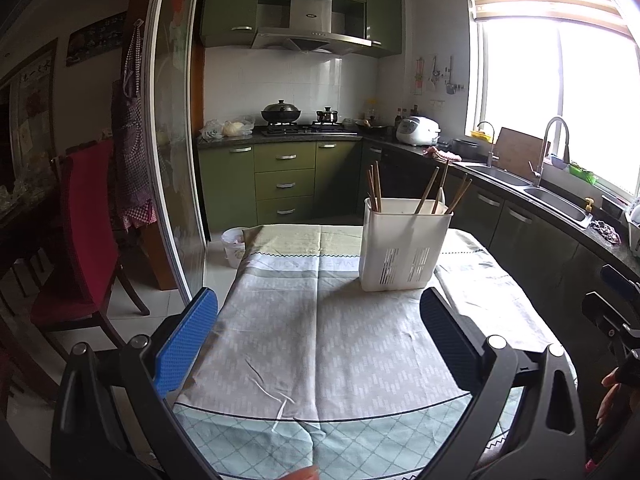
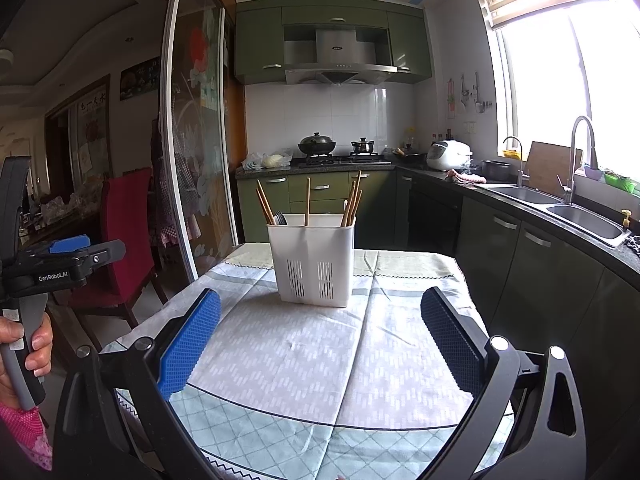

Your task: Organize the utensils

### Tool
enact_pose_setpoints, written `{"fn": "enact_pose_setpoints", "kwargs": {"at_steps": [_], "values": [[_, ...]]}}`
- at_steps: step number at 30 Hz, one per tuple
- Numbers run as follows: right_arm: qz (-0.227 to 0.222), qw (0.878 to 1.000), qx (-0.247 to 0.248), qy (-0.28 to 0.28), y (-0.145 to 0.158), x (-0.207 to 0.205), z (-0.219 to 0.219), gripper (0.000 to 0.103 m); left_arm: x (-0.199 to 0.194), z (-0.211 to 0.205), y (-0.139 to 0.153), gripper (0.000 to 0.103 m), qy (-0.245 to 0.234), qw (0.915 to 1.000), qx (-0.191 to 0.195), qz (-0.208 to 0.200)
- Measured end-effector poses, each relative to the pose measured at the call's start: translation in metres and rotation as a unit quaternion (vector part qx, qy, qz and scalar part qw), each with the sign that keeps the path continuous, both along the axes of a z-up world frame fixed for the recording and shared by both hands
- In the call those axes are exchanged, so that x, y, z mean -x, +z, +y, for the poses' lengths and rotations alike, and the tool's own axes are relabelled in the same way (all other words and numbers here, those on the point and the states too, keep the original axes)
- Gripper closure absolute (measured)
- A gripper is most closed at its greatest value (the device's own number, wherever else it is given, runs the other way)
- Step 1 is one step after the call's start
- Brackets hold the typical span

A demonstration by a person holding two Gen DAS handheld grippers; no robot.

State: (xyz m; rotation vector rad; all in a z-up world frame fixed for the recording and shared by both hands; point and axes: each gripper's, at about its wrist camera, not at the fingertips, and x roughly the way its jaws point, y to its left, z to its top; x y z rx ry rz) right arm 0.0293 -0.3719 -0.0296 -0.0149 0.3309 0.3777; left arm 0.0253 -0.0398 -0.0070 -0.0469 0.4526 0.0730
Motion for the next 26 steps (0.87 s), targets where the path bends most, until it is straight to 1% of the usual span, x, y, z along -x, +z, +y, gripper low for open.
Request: {"fn": "enact_pose_setpoints", "kwargs": {"at_steps": [6, 9, 15, 21, 26], "values": [[0.000, 1.000, 0.002, -0.001, -0.0023, -0.0005, -0.0001, 0.004, -0.0008, -0.0008, 0.0006, 0.007, -0.003, 1.0000, -0.001, 0.001], [0.001, 1.000, 0.002, -0.001, -0.0023, -0.0006, -0.0004, 0.004, -0.0008, -0.0018, 0.0003, 0.007, 0.003, 0.9999, -0.010, -0.005], [0.001, 1.000, 0.002, 0.000, -0.0042, -0.0006, -0.0008, 0.004, -0.0010, 0.0030, -0.0001, 0.007, 0.009, 0.9999, -0.004, -0.008], [0.003, 1.000, 0.002, 0.001, -0.0063, -0.0012, -0.0010, 0.004, -0.0002, 0.0031, 0.0006, 0.007, 0.003, 0.9999, -0.009, -0.004], [0.003, 1.000, 0.003, 0.001, -0.0063, -0.0022, -0.0003, 0.004, -0.0007, 0.0003, 0.0001, 0.007, -0.011, 0.9999, -0.007, 0.001]]}}
